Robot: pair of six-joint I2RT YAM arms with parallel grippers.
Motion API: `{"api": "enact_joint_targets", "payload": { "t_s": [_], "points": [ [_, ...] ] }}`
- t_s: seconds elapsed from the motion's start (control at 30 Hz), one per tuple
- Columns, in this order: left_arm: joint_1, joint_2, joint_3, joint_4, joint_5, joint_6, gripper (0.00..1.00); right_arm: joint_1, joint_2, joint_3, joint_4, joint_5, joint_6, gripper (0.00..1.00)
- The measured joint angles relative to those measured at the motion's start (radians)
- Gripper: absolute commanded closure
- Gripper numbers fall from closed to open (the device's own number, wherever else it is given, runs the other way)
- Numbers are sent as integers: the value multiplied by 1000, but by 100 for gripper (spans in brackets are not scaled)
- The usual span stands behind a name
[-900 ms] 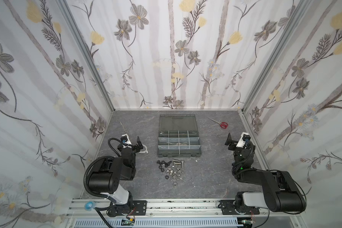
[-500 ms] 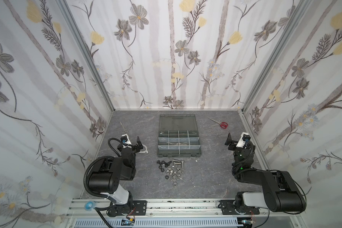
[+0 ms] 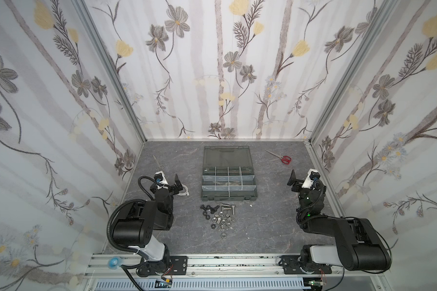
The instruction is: Sort the screws and nuts into containers
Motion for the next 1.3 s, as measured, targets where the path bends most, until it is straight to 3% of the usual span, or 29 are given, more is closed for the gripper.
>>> {"api": "enact_joint_targets", "payload": {
  "t_s": [0.67,1.0,1.1,1.3],
  "points": [
    [2,2,8,-1,29,14,0,-1,0,0,0,0,0,0],
    [-21,-6,11,-8,-13,14,0,-1,-19,0,-16,0,0,0],
    [-61,-126,14,-88,-71,27,0,6,-143,37,-150,0,2,0],
    [-140,-444,183,-502,-82,17,0,51,-389,177,-536,-47,49,0]
  ]
}}
